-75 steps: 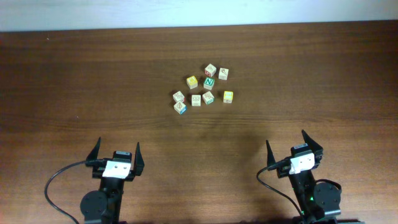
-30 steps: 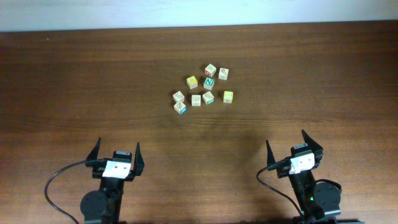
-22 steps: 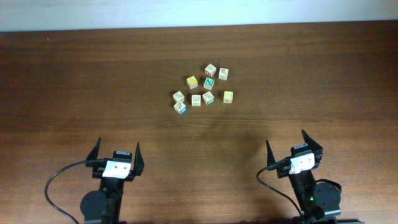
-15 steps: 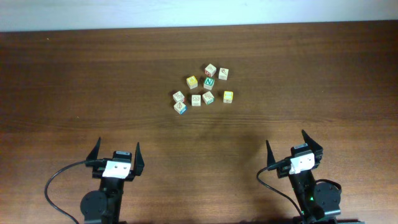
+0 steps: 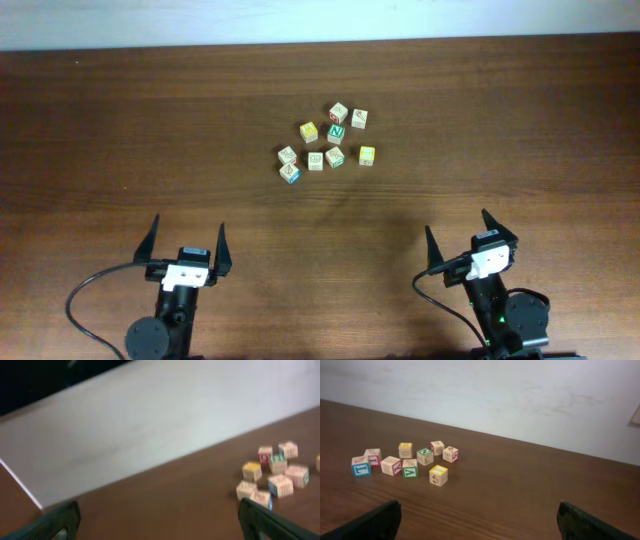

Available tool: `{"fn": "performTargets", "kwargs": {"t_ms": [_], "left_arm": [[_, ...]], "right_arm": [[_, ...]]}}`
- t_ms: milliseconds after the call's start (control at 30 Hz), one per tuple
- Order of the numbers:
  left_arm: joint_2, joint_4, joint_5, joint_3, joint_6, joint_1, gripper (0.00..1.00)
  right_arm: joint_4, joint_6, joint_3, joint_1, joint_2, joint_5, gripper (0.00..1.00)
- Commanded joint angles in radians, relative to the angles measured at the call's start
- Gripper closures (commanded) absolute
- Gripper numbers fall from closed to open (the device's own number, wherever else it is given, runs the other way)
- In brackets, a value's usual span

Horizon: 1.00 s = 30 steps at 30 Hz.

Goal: Rotate 4 blocks

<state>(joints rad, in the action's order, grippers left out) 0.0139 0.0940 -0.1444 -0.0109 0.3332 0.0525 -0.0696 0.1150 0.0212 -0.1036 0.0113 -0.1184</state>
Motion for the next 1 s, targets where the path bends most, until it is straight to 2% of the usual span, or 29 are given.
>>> {"fn": "performTargets", "kwargs": {"t_ms": [0,100,233,300,367,467,567,600,733,767,833,933,967], "left_arm": [[0.029,0.011,-0.014,-0.049,-0.109,-0.004,0.01],[0.116,0.01,-0.016,-0.157,-0.109,-0.004,0.01],[0.35,-0.047,-0.026,-0.379,-0.108,-0.004,0.01],[0.518,-0.069,-0.062,-0.531,-0.108,-0.004,0.01],[0.605,-0.069,-0.072,-0.615,-0.108,-0.004,0.01],[0.755,-0.115,-0.209,-0.762,-0.108,-0.004,0.01],[0.947,-0.324,-0.236,-0.995,-0.109,-0.004,0.01],[1.058,-0.464,-0.236,-1.139,-0.109,-0.004,0.01],[1.387,-0.815,-0.288,-1.527,-0.109,-0.004,0.01],[1.45,-0.861,-0.306,-1.569,-0.109,-0.004,0.01],[1.556,-0.867,-0.432,-1.572,-0.109,-0.004,0.01],[1.656,-0.958,-0.443,-1.572,-0.108,-0.004,0.01],[1.679,-0.962,-0.435,-1.572,-0.108,-0.004,0.01]], "right_arm": [[-0.011,-0.027,0.089,0.006,0.003,-0.014,0.02],[-0.011,-0.027,0.175,0.006,0.049,-0.056,0.01],[-0.087,-0.075,0.42,0.006,0.245,-0.13,0.02],[-0.14,-0.075,0.588,0.006,0.417,-0.225,0.02],[-0.198,-0.075,0.717,0.006,0.56,-0.263,0.02],[-0.359,-0.074,0.97,0.006,0.824,-0.326,0.02],[-0.548,-0.075,1.196,0.006,1.05,-0.328,0.02],[-0.626,-0.075,1.295,0.005,1.153,-0.352,0.02],[-0.874,-0.075,1.577,-0.008,1.489,-0.406,0.02],[-0.881,-0.076,1.594,-0.02,1.547,-0.407,0.02],[-0.861,-0.077,1.594,-0.04,1.68,-0.417,0.01],[-0.845,-0.079,1.594,-0.041,1.798,-0.479,0.02],[-0.827,-0.085,1.594,-0.045,1.833,-0.46,0.12]]}}
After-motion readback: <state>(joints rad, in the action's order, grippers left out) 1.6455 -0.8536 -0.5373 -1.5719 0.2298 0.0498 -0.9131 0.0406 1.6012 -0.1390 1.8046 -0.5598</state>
